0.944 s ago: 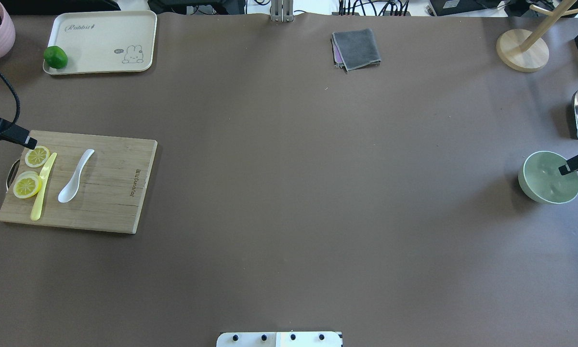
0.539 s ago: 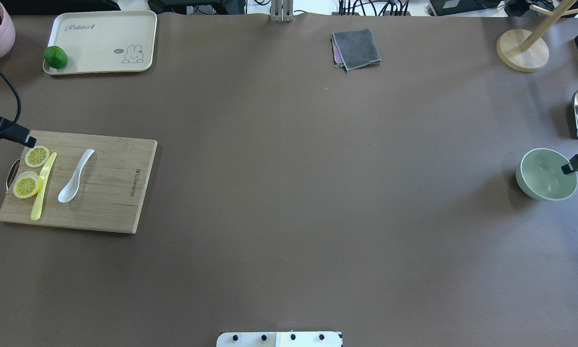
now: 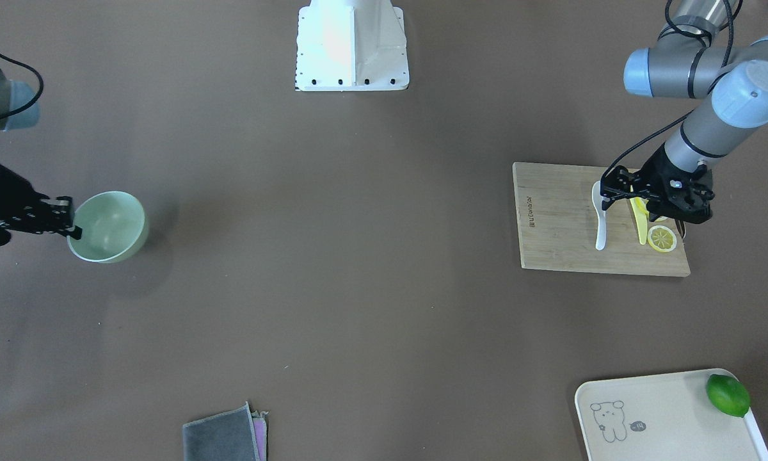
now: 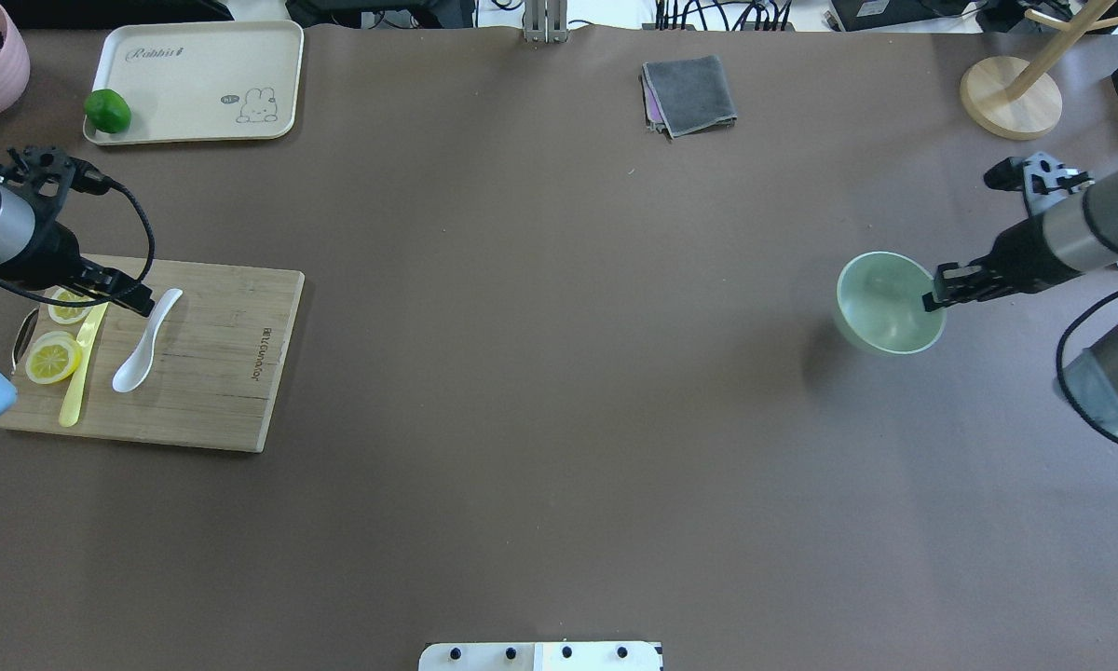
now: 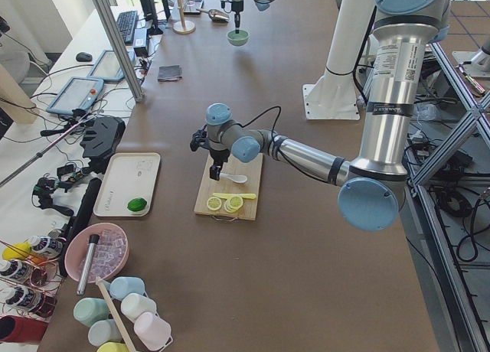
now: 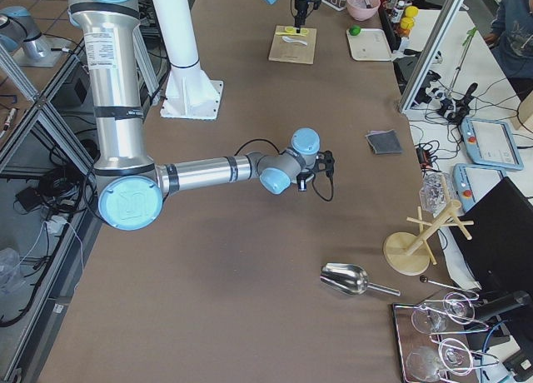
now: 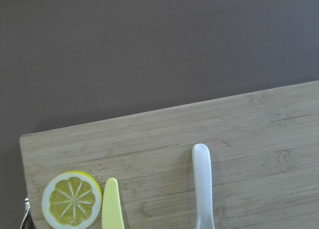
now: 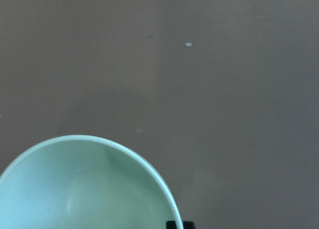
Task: Place spoon in bowl
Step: 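Grasp the white spoon with left gripper while right gripper drags bowl to center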
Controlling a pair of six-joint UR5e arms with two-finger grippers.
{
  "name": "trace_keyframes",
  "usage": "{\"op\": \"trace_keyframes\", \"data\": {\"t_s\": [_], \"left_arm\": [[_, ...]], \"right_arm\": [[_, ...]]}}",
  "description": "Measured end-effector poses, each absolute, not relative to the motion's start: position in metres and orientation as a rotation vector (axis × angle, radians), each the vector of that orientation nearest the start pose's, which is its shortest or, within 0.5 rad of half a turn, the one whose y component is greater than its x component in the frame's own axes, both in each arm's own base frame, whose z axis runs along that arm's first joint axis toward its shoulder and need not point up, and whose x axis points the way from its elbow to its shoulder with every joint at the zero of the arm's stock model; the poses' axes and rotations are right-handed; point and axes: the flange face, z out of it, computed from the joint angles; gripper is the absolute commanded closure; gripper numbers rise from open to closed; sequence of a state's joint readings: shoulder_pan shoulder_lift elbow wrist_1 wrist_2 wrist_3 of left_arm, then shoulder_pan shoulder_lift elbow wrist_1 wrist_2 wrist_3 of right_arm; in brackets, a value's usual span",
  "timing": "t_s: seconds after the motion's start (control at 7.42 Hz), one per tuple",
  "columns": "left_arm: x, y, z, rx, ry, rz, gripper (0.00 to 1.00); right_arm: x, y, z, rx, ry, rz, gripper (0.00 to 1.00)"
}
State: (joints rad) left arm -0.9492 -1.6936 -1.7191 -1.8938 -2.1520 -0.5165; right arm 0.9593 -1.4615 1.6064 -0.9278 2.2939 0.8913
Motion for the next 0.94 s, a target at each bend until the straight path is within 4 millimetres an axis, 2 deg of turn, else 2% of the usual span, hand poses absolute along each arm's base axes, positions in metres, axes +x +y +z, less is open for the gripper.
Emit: {"op": "trace_keyframes", "data": {"t_s": [0.13,0.4,0.67,0.81,0.94], "left_arm": [[0.275,-0.503,0.495,0.174,0.783,0.286,0.19],[0.293,-0.508,0.501,0.156,0.775,0.302,0.36],[0.299,-0.509,0.506,0.145,0.771,0.307,0.51],[0.299,-0.508,0.507,0.143,0.769,0.308,0.65],[0.3,-0.507,0.508,0.142,0.767,0.309,0.75]], "right_arm": [[-0.31,-0.486,0.471,0.064,-1.037,0.013,1.0],[-0.376,-0.459,0.407,0.036,-1.058,0.07,1.0],[-0.425,-0.437,0.34,0.012,-1.045,0.102,1.0],[-0.449,-0.424,0.316,0.014,-1.037,0.107,1.0],[-0.469,-0.41,0.301,0.019,-1.033,0.11,1.0]]}}
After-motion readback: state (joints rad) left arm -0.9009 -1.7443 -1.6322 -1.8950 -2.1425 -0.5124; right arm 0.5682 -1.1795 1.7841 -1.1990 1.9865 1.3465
